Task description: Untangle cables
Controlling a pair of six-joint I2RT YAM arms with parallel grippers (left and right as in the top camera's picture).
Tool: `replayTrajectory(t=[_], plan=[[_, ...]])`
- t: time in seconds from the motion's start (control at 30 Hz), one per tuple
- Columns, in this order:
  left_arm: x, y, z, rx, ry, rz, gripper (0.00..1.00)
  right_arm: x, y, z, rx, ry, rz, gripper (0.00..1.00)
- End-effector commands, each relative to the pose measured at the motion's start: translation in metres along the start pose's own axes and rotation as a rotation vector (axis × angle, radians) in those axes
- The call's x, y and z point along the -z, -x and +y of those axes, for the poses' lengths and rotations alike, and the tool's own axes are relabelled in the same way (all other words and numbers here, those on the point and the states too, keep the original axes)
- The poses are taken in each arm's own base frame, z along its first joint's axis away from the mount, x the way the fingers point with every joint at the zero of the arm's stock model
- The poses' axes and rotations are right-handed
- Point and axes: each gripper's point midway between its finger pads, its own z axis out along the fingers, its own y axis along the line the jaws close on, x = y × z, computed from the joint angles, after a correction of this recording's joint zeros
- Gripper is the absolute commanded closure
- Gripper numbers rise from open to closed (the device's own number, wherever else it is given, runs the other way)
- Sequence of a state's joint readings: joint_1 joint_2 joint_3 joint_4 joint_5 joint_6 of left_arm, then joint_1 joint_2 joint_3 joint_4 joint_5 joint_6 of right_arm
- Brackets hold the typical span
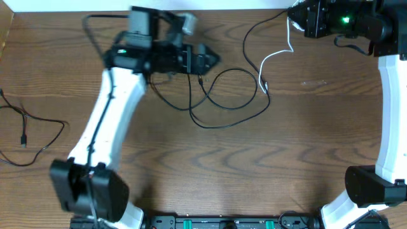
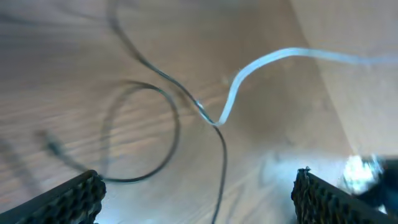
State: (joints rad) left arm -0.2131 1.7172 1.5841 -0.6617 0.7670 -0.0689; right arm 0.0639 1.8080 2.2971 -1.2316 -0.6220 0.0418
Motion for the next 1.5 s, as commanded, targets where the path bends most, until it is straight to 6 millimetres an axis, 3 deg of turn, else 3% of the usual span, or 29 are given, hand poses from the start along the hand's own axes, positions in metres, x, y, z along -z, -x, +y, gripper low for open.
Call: replayTrajectory(t=[0.0,0.17,0.3,0.5,0.63,0.73,0.8,0.93,0.97,1.2,1.33,1.37,1.47], plan=[[-0.048,-0.027,-0.022,-0.070,-0.109,0.115,0.02,0.001,-0.001,0.001,-0.011,0.013,0.005,0.99],[-0.092,-0.042,-0.039,-0.143,-0.129,0.159,0.02,0.001,-0.004,0.001,-0.015,0.012,0.013,0.99],[-0.127,-0.052,-0.037,-0.193,-0.062,0.172,0.02,0.001,-0.004,0.001,-0.015,0.013,0.013,0.99],[-0.187,-0.067,-0.045,-0.163,-0.102,0.170,0.03,0.001,-0.004,0.001,-0.017,0.013,0.016,0.99],[-0.214,-0.070,-0.031,-0.117,-0.043,0.145,0.14,0.001,-0.007,0.001,-0.023,0.013,0.026,0.99],[-0.222,-0.071,-0.013,-0.091,0.045,0.130,0.27,0.001,-0.009,0.001,-0.014,0.013,0.034,0.99],[-0.224,-0.070,-0.005,-0.085,0.086,0.120,0.36,0.001,-0.011,0.001,-0.012,0.012,0.040,0.99],[-0.219,-0.067,0.002,-0.078,0.113,0.113,0.85,0.001,-0.013,0.001,-0.014,0.010,0.048,0.99],[-0.217,-0.065,0.005,-0.075,0.123,0.110,0.91,0.001,-0.014,0.001,-0.017,0.008,0.052,0.99],[-0.185,-0.041,0.015,-0.049,0.165,0.062,0.92,0.002,-0.028,-0.012,-0.035,-0.064,0.105,0.99],[-0.149,-0.026,0.026,-0.044,0.307,0.018,0.92,-0.001,-0.031,-0.017,-0.047,-0.074,0.123,0.99],[-0.131,-0.022,0.030,-0.068,0.383,0.009,0.92,-0.002,-0.032,-0.018,-0.050,-0.076,0.127,0.99],[-0.103,-0.024,0.034,-0.143,0.486,0.035,0.92,-0.005,-0.033,-0.020,-0.054,-0.076,0.134,0.99]])
